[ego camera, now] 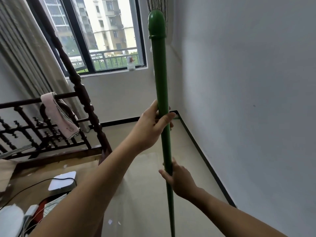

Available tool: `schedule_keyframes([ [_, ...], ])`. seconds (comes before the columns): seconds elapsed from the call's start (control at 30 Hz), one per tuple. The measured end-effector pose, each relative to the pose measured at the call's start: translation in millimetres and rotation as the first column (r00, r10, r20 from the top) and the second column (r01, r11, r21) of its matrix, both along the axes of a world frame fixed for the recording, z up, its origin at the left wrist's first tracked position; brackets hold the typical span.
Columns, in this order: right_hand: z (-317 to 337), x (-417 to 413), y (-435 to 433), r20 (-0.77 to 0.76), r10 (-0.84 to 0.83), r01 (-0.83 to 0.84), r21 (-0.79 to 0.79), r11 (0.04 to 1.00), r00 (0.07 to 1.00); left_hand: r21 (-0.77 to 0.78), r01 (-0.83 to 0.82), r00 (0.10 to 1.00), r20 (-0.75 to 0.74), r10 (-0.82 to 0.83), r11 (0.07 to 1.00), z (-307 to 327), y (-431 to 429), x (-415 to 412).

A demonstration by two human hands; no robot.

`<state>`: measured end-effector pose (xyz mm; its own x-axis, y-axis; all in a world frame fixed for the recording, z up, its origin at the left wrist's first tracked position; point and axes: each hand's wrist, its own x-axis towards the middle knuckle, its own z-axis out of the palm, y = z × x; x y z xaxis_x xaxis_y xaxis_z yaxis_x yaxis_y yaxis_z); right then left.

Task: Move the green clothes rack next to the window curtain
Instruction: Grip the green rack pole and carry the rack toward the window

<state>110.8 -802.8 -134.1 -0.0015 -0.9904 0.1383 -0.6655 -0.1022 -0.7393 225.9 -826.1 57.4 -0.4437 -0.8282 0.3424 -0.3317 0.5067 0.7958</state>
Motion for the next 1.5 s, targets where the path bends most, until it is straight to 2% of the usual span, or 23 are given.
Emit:
schedule_keyframes([
  [0.17,-15,-1,0,-0.035,0.017,-0.016,0.050,0.999,0.999,0.058,0.136,0.991,0.014,-0.137,0.989,0,-2,9],
  [0.3,-31,-1,11,-0.061,-0.028,0.038,0.160,0.986,0.998,0.186,0.323,0.927,0.135,-0.349,0.928,-8,-12,22],
  [0.4,-42,5,25,-0.037,-0.147,0.151,0.181,0.972,0.988,0.225,0.442,0.860,0.168,-0.481,0.868,-12,-24,26],
  [0.57,-47,12,42,-0.016,-0.396,0.394,0.141,0.908,0.918,0.144,0.545,0.811,0.156,-0.563,0.826,-10,-37,7],
  [0.73,-40,-18,66,0.020,-0.604,0.587,0.214,0.781,0.797,0.082,0.617,0.774,0.119,-0.622,0.783,-19,-25,-51],
  [0.97,-30,-91,102,-0.028,-0.745,0.728,0.240,0.642,0.666,0.046,0.670,0.729,0.148,-0.668,0.741,-20,8,-151],
  [1.13,-29,-149,119,-0.032,-0.766,0.748,0.244,0.617,0.642,0.055,0.683,0.713,0.169,-0.681,0.729,-22,23,-216],
  [1.5,-29,-251,133,-0.086,-0.758,0.757,0.186,0.626,0.647,0.056,0.609,0.782,0.129,-0.610,0.791,-25,48,-317],
])
